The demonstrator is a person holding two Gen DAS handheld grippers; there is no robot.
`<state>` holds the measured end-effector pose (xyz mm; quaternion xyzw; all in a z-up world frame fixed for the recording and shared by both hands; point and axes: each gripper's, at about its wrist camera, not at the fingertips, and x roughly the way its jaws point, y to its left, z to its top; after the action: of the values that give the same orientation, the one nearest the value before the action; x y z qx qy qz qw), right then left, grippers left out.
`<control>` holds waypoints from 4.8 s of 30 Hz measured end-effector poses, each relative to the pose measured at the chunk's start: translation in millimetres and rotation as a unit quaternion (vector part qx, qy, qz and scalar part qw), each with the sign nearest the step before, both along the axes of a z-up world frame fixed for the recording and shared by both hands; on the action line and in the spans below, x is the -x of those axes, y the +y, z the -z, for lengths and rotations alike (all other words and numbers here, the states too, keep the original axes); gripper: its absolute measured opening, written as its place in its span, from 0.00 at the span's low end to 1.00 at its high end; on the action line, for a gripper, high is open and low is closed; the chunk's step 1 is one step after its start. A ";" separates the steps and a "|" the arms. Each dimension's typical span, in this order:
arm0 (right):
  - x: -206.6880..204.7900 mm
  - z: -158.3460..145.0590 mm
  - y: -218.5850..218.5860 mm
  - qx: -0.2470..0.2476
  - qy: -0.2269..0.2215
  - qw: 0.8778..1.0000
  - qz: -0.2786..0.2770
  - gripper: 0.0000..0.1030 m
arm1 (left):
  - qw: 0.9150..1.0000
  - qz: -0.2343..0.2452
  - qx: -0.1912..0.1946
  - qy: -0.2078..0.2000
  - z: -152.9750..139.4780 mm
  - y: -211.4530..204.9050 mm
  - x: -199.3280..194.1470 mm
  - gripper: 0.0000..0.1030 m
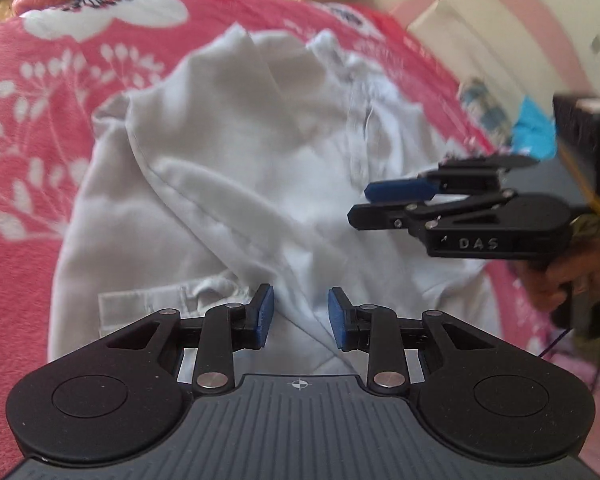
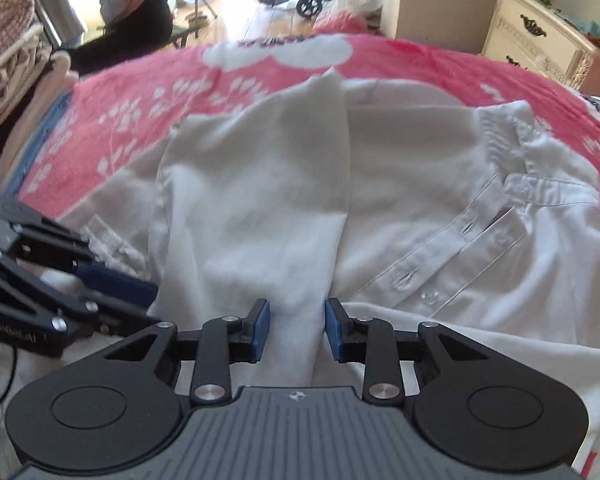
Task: Fold clothes
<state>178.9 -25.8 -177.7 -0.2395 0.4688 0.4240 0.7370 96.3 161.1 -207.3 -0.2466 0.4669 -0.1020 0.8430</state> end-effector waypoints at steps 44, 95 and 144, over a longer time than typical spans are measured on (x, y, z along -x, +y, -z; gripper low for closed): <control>23.2 -12.7 -71.4 0.032 -0.091 0.995 -0.016 0.09 | 0.976 0.185 -0.116 0.011 7.9 -39.2 0.9 0.15; 211.6 -37.5 -120.7 -0.055 0.037 0.964 0.256 0.33 | 0.980 -0.165 -0.094 0.062 -64.3 -16.8 215.2 0.44; -162.4 -46.4 -157.1 -0.229 0.027 0.928 0.291 0.52 | 0.960 0.059 -0.233 -0.145 -82.3 -49.0 -158.0 0.57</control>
<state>341.3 -182.9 -131.3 0.0948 0.4279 0.2932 0.8497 254.3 112.1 -124.9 0.0020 0.3641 -0.0744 0.9284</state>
